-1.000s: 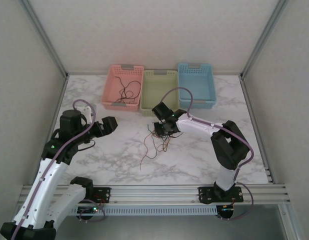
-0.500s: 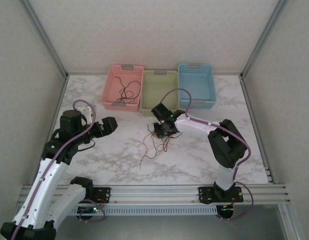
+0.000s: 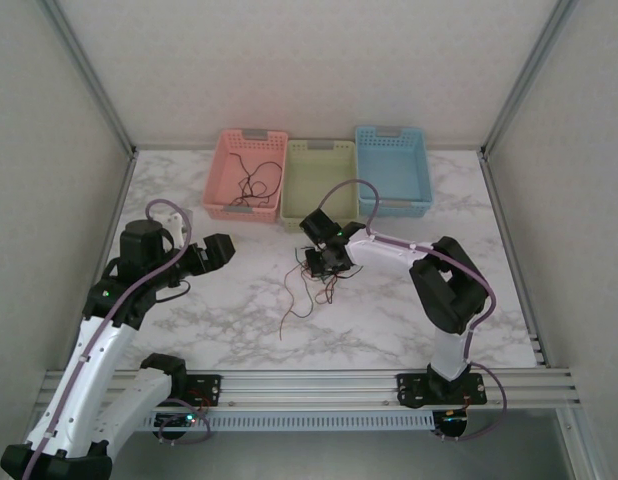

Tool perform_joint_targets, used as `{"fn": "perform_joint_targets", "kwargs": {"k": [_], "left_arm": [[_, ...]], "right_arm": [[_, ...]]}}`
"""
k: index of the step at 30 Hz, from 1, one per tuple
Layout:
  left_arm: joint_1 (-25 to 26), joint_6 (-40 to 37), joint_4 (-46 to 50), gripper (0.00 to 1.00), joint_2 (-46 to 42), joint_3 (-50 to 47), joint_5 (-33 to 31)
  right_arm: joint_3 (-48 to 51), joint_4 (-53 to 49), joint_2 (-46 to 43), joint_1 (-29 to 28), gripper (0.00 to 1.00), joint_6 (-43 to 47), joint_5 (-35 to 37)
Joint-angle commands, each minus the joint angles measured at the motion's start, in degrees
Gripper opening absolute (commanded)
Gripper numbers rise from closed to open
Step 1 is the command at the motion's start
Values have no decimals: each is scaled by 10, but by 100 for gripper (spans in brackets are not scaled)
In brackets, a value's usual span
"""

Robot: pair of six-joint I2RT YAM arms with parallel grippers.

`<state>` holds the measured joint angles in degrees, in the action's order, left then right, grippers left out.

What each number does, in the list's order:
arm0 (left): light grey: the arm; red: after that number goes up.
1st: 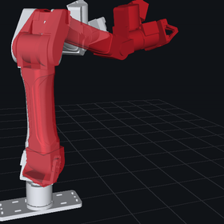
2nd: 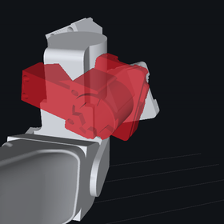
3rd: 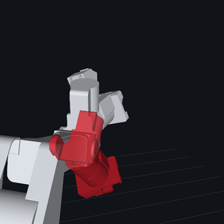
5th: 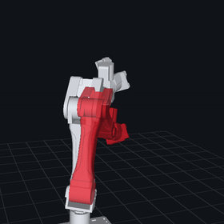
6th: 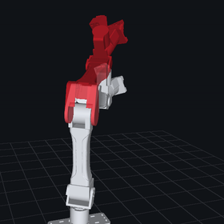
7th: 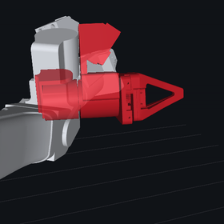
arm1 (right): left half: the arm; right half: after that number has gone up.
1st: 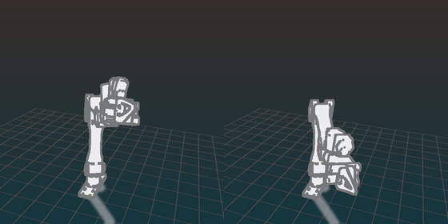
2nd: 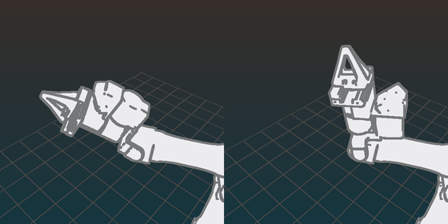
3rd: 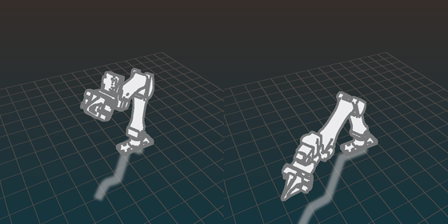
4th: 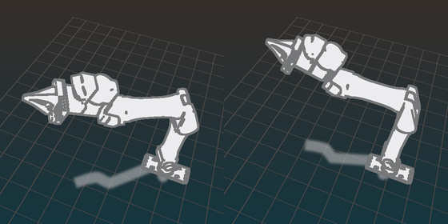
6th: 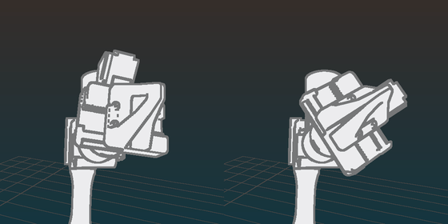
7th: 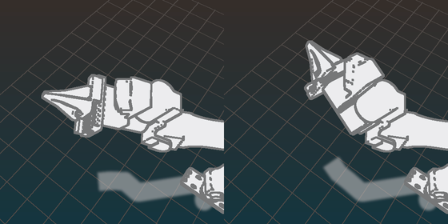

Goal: Untangle the cables
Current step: Pick up the cables at the center of the table.

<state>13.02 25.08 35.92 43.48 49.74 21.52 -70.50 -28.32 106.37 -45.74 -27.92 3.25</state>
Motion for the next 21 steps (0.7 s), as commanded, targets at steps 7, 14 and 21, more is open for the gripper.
{"fn": "perform_joint_targets", "kwargs": {"k": [7, 14, 21], "left_arm": [[2, -7, -2, 93, -6, -4, 9], [11, 19, -46, 87, -24, -24, 83], [66, 62, -108, 85, -22, -68, 99]], "right_arm": [[44, 40, -147, -12, 0, 21, -62], [80, 68, -294, -12, 0, 68, -155], [64, 44, -327, -11, 0, 59, -140]]}}
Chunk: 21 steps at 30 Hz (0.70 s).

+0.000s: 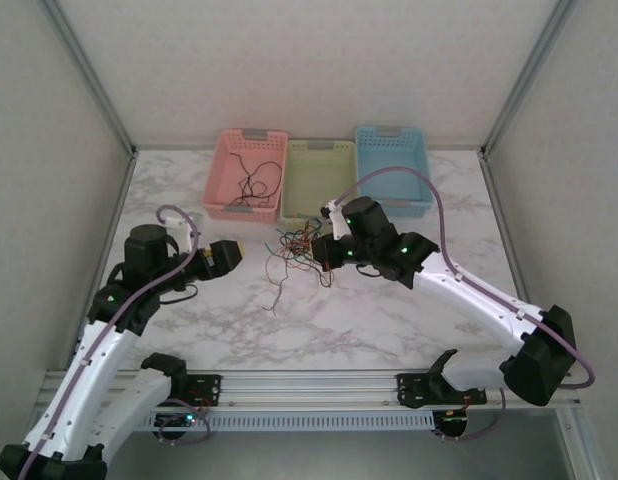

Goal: Untangle the cables
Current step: Pick up the cables at the center of the table, then untie the cable from multiple cables.

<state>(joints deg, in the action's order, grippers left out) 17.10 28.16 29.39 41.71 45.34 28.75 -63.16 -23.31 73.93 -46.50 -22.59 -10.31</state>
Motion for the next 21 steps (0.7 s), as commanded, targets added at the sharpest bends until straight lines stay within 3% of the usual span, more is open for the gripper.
{"fn": "perform_joint_targets", "kwargs": {"k": [1, 9, 14, 21], "left_arm": [[36, 41, -56, 85, -6, -35, 25], [152, 65, -133, 78, 17, -98, -32], [170, 35, -161, 77, 57, -98, -50], [174, -5, -177, 68, 117, -86, -85]], "right_arm": [[-10, -6, -2, -4, 0, 2, -1], [-38, -13, 5, -3, 0, -2, -12], [-47, -17, 10, -3, 0, -2, -30], [-49, -20, 4, -3, 0, -8, -44]]}}
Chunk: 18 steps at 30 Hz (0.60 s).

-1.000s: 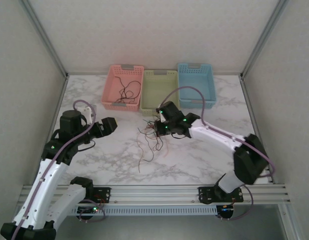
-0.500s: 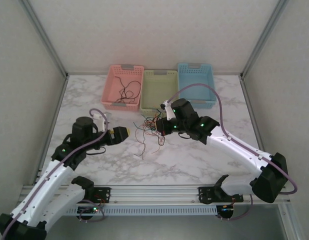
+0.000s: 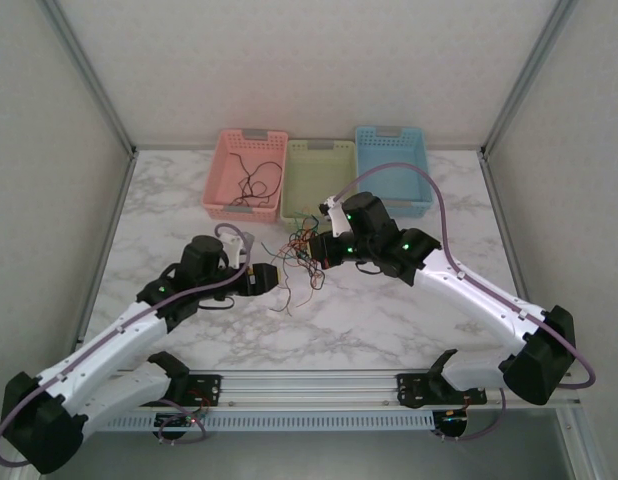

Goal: Untangle the cables
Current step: Untie the cable from multiple cables.

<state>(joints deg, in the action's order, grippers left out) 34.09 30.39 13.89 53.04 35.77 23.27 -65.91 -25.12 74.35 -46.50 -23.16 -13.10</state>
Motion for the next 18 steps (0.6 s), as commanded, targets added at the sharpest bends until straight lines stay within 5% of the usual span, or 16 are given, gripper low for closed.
{"fn": "perform_joint_targets", "kwargs": {"k": [1, 8, 11, 18], "left_arm": [[5, -30, -24, 67, 9, 11, -38], [5, -13, -98, 54, 65, -1, -19], [5, -8, -90, 33, 49, -5, -57], [3, -10, 11, 0, -5, 7, -159]], "right_arm": [[-22, -3, 0, -3, 0, -3, -20], [-18, -1, -4, -3, 0, -9, -25], [-19, -8, -4, -3, 0, -9, -21], [-32, -32, -8, -3, 0, -7, 3]]}}
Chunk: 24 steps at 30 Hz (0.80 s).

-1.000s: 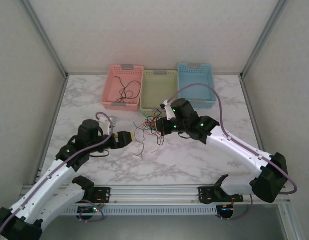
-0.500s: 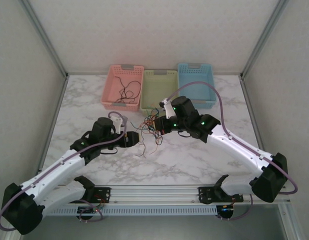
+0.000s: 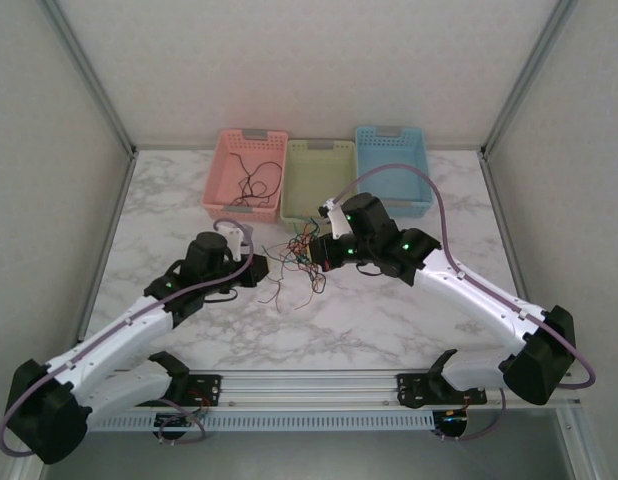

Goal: Untangle the cables
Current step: Untie the cable from multiple cables.

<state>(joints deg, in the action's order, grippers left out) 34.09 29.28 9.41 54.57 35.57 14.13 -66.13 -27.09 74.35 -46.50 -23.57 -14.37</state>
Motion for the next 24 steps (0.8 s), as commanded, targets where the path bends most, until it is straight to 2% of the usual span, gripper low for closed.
{"fn": "perform_joint_targets", "kwargs": {"k": [1, 5, 11, 24], "left_arm": [[1, 2, 82, 0, -27, 18, -94], [-27, 9, 148, 0, -104, 31, -180], [-115, 0, 249, 0, -158, 95, -180], [-134, -48, 347, 0, -183, 198, -223]], "right_arm": [[-34, -20, -9, -3, 0, 1, 19], [-46, -66, -11, 4, 0, 42, 47], [-7, -84, -42, 89, 0, 59, 20], [68, -94, -54, 219, 0, 40, 33]]}}
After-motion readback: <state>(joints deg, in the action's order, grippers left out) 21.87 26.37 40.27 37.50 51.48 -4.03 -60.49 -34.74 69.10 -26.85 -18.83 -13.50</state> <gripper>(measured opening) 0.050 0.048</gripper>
